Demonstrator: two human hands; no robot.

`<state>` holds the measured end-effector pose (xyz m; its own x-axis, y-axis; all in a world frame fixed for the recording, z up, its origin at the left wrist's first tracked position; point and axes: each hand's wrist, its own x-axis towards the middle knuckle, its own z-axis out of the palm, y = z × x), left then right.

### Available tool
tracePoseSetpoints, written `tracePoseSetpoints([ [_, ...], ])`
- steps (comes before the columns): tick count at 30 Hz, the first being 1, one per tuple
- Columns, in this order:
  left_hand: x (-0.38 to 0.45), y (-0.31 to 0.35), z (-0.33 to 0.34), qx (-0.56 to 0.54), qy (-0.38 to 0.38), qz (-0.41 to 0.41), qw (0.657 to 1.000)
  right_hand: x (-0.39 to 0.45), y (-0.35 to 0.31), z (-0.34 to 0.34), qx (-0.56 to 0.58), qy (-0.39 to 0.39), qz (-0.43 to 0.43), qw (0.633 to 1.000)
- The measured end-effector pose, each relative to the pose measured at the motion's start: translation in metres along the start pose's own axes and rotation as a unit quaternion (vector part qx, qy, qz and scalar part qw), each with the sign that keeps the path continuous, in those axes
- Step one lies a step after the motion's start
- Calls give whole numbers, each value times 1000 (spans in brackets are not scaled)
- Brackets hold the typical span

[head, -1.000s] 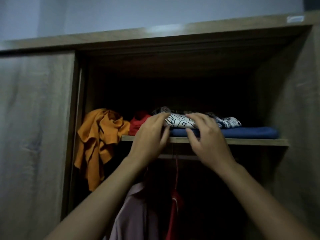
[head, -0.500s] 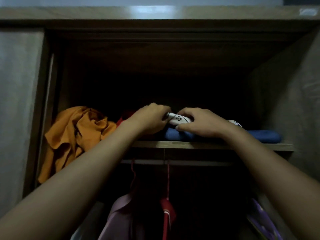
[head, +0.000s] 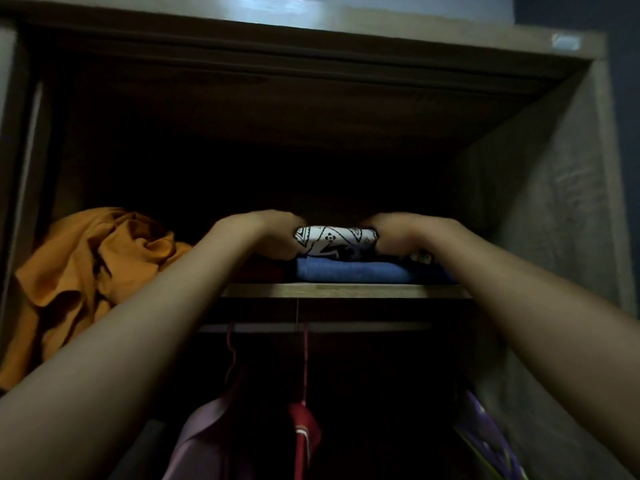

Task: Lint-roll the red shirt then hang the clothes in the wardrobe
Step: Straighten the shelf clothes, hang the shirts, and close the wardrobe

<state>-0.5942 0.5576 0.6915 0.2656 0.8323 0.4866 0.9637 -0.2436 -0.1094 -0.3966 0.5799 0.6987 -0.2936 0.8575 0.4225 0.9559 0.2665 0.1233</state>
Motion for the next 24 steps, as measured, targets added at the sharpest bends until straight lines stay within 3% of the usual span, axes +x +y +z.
tracePoseSetpoints([
  [5, 17, 5, 9, 60, 86, -6, 995, 7, 17, -3, -17, 71, -16, 997],
  [7, 23, 16, 9, 28, 95, -9, 995, 12, 31, -2, 7, 87, 3, 996],
  [11, 38, 43, 16, -99, 72, 14, 992, 4, 56, 9, -23, 120, 16, 992],
  [15, 40, 52, 20, -55, -12, 22, 998, -6, 66, 23, -16, 107, 34, 994],
  [21, 22, 40, 11, -25, -40, 91, 995, -25, 60, 11, -55, 44, 7, 998],
  [24, 12, 36, 4, -58, -59, 94, 992, -36, 59, 4, -3, 11, 0, 1000],
])
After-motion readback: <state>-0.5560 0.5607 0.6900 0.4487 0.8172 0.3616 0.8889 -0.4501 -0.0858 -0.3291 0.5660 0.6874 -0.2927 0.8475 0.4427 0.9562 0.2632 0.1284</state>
